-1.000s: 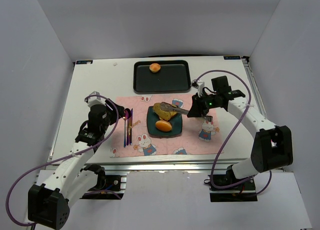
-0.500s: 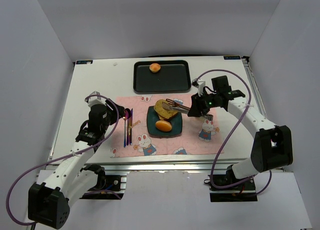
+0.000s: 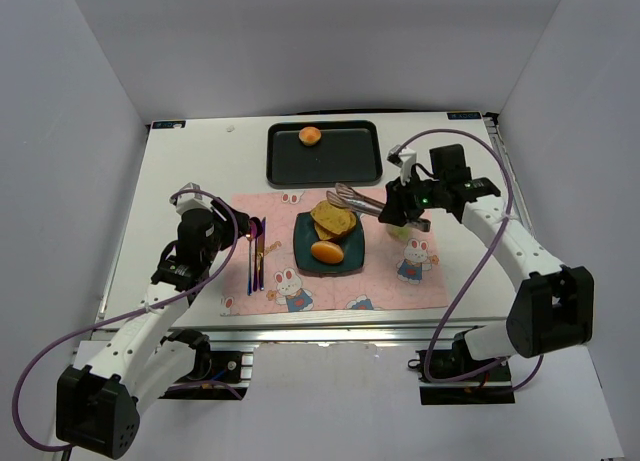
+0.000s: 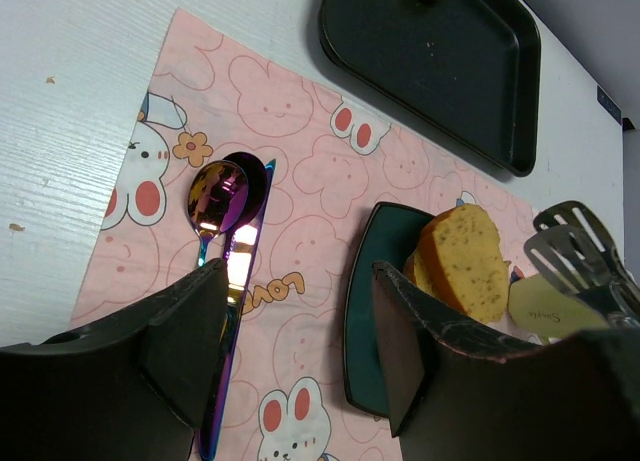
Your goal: Place the bread
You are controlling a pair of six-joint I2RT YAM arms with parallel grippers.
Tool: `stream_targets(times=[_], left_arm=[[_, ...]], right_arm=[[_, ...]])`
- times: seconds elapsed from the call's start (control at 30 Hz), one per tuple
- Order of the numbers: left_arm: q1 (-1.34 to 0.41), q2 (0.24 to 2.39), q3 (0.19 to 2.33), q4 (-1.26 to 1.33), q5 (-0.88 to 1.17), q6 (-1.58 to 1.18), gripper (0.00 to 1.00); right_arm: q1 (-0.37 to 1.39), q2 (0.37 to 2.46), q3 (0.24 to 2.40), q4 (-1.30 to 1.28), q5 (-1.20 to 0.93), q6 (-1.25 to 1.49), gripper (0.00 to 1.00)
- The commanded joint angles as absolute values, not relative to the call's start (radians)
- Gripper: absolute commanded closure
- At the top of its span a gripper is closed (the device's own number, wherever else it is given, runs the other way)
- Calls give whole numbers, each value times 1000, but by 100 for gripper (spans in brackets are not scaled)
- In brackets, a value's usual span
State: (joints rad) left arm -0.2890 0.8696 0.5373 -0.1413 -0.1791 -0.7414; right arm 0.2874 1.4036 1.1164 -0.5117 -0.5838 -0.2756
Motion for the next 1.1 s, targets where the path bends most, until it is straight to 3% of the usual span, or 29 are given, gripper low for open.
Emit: stream_targets(times=[0.0,0.13,0.23,0.27,0.33,0.37,0.43,0.5,0.57,0.67,0.87,1.0,1.03,1.07], left_arm=[[-282,856,560,-129,-175,-738,31],[-282,853,565,-130,-176,-738,32],[-282,857,571,-126,-175,-738,33],[-282,857,574,-121,-175,-738,36],[-282,862,572,-114,-169,-738,45],[-282,864,572,-106,-166,-738,61],[-282,870,568,-94,-160,-742,77],[-282,876,560,-75,-146,-744,83],[-282,887,560,-68,-135,-746,82],[-282,894,563,-67,-132,-742,72],[-282,897,574,-80,-137,-732,47],[-282,894,574,-78,-138,-735,40],[-282,893,574,-78,-141,-735,39],[-282,891,571,-80,-140,-736,38]], right_arm=[[284,1361,1169,-474,-577,-301,53],[282,1330,1186,-466,-561,-304,63],[273,1298,1192,-439,-479,-299,80],[265,1287,1187,-424,-444,-288,95],[220,1244,1158,-323,-265,-247,100],[203,1227,1100,-278,-212,-220,100],[160,1180,1019,-121,-47,-207,100],[135,1163,889,-36,77,-196,100],[86,1181,832,17,90,-190,100],[11,1276,798,-30,66,-117,100],[-97,1425,738,96,26,-107,100],[-133,1531,753,98,-29,-127,77],[-135,1548,767,85,-40,-149,58],[-137,1561,775,69,-49,-161,47]])
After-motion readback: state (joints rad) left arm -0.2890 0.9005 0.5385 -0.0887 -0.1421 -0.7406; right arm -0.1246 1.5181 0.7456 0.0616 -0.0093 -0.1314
